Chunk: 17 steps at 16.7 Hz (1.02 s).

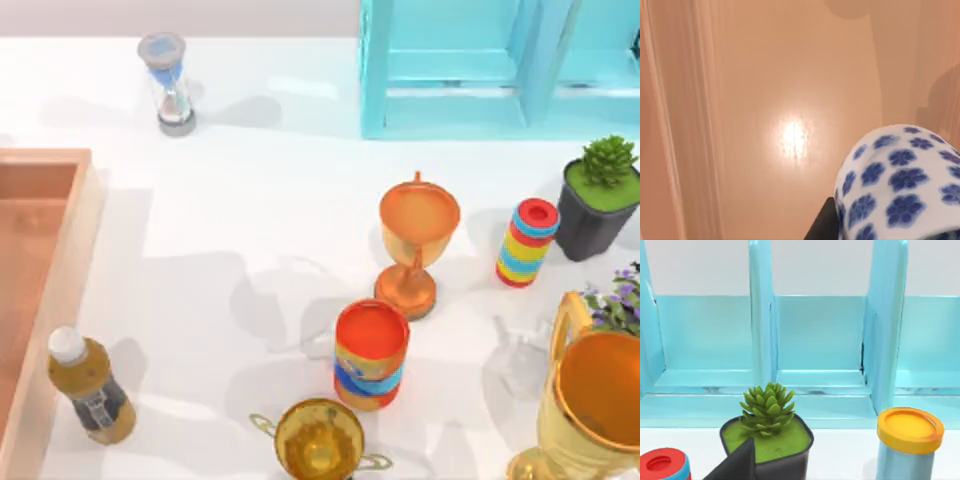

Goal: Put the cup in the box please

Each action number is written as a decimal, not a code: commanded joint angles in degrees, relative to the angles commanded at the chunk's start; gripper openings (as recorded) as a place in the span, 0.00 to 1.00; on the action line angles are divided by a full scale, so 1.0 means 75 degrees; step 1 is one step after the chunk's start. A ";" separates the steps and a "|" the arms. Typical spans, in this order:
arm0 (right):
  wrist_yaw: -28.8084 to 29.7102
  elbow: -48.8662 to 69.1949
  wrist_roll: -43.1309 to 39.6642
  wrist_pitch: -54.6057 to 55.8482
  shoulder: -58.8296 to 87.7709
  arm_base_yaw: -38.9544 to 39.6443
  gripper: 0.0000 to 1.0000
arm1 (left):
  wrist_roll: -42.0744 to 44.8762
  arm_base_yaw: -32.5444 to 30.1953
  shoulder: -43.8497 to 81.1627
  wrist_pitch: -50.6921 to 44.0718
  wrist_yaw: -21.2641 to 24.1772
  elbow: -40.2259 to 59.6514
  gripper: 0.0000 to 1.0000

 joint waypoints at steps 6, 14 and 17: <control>0.0000 0.0000 0.0000 0.0000 0.0000 0.0000 1.00 | 0.0025 0.0021 0.0045 0.1060 -0.0001 -0.1041 0.00; 0.0000 0.0000 0.0000 0.0000 0.0000 0.0000 1.00 | 0.0025 0.0021 0.0045 0.1060 -0.0001 -0.1041 0.45; 0.0000 0.0000 0.0000 0.0000 0.0000 0.0000 1.00 | 0.0025 0.0021 0.0045 0.1060 -0.0001 -0.1041 0.68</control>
